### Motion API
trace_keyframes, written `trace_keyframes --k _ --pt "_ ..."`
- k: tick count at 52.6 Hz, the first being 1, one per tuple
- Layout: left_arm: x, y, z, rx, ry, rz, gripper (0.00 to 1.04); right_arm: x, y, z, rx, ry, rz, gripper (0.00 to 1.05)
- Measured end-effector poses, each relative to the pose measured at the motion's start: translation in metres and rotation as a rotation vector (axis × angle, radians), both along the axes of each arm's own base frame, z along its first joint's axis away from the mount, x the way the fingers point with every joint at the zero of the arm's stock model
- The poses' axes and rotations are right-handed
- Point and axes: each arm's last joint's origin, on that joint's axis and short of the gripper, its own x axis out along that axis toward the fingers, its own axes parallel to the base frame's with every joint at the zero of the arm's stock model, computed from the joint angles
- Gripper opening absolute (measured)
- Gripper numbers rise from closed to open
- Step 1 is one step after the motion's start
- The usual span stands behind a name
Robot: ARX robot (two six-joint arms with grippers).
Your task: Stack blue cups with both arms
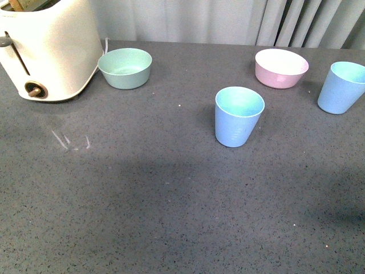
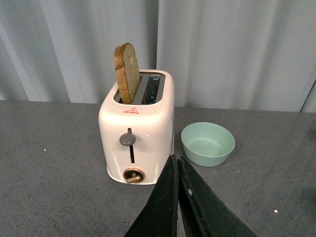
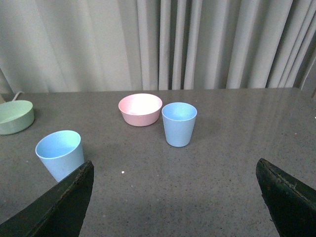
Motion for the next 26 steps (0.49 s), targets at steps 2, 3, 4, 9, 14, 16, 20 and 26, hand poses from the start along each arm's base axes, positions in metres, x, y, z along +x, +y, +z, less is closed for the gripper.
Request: trace_keyframes --k 2,3,4,9,14,16,20,26 --pt "-0.004 0.003 -0.001 0.000 -0.004 0.005 0.02 0.000 0.000 0.000 0.000 0.000 0.000 0.96" --pt "-0.007 0.005 -0.002 -0.001 -0.006 0.007 0.02 0.000 0.000 0.000 0.000 0.000 0.000 0.96" --pt "-0.009 0.006 -0.003 0.000 -0.007 0.009 0.02 0.000 0.000 0.000 0.000 0.000 0.000 0.96" --pt "-0.021 0.014 -0.008 0.000 -0.003 0.017 0.02 0.000 0.000 0.000 0.000 0.000 0.001 0.96" --pt "-0.030 0.018 -0.012 0.001 0.000 0.014 0.02 0.000 0.000 0.000 0.000 0.000 0.001 0.96" --pt "-0.034 0.020 -0.013 0.001 -0.001 0.013 0.02 0.000 0.000 0.000 0.000 0.000 0.000 0.96" --pt "-0.039 0.022 -0.014 0.001 -0.001 0.010 0.02 0.000 0.000 0.000 0.000 0.000 0.000 0.96" --pt "-0.049 0.027 -0.017 0.002 -0.001 0.008 0.02 0.000 0.000 0.000 0.000 0.000 0.000 0.96"
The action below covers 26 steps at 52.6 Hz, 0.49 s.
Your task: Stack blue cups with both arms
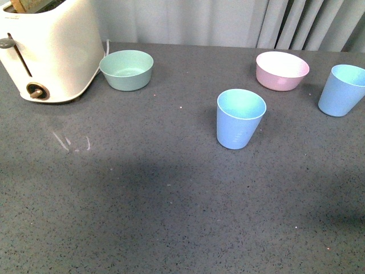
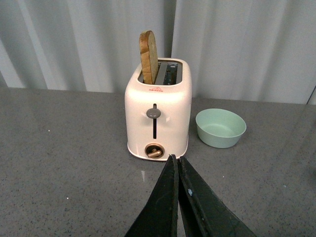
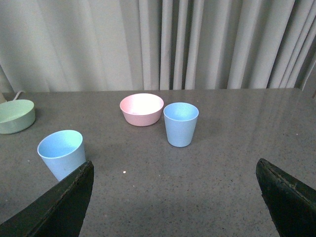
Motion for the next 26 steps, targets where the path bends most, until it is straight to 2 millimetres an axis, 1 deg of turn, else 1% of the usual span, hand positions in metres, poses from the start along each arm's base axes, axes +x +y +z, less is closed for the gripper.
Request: trace_keyframes --k 2,5,11,26 --pt "-0.004 0.005 -0.001 0.001 0.001 -0.015 0.02 0.000 0.000 0.000 0.000 0.000 0.000 0.96" --pt "-0.008 0.010 -0.005 0.001 -0.002 0.009 0.02 0.000 0.000 0.000 0.000 0.000 0.000 0.96" --pt "-0.016 0.010 -0.013 0.001 0.005 0.003 0.02 0.000 0.000 0.000 0.000 0.000 0.000 0.96" --pt "-0.029 0.010 -0.007 0.001 -0.015 0.004 0.02 0.000 0.000 0.000 0.000 0.000 0.000 0.96"
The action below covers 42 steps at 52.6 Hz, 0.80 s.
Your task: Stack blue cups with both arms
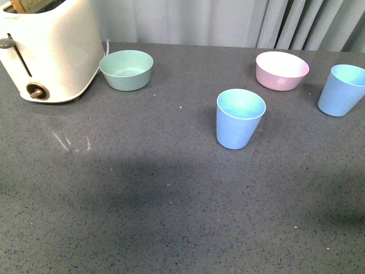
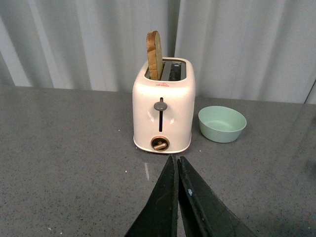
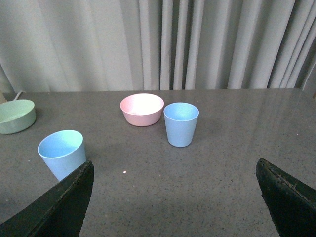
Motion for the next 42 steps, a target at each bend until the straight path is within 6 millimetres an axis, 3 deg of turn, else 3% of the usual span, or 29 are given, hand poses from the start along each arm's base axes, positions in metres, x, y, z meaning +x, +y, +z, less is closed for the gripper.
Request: trace_keyframes --k 42 --pt "-0.022 0.000 0.002 0.000 -0.009 0.000 0.02 0.000 0.000 0.000 0.000 0.000 0.000 0.96"
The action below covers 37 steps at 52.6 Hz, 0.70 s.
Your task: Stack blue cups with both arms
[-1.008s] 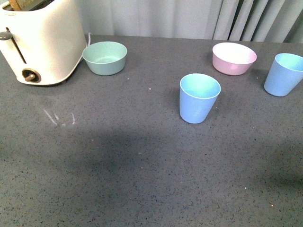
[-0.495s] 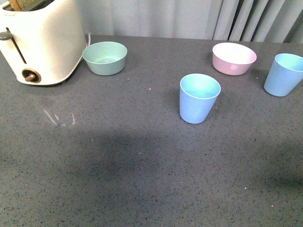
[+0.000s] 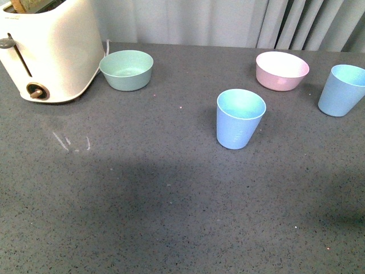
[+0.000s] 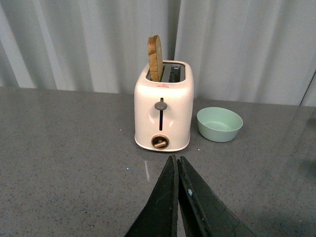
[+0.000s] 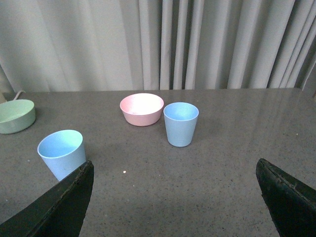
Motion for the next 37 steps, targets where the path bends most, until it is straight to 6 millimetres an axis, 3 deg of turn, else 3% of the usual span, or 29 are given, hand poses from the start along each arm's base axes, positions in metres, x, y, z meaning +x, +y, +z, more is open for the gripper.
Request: trace_keyframes --k 11,25,31,37 --pt "-0.011 0.000 -0.003 0.000 0.010 0.000 0.02 0.000 0.000 0.000 0.000 0.000 0.000 0.96" --pt "-0.012 0.000 -0.003 0.000 0.008 0.000 0.02 0.000 0.000 0.000 0.000 0.000 0.000 0.96" --pt "-0.012 0.000 -0.003 0.000 0.008 0.000 0.19 0.001 0.000 -0.001 0.015 0.044 0.029 0.96" --pt "-0.012 0.000 -0.003 0.000 0.008 0.000 0.37 0.009 -0.007 -0.001 0.159 0.367 0.135 0.96"
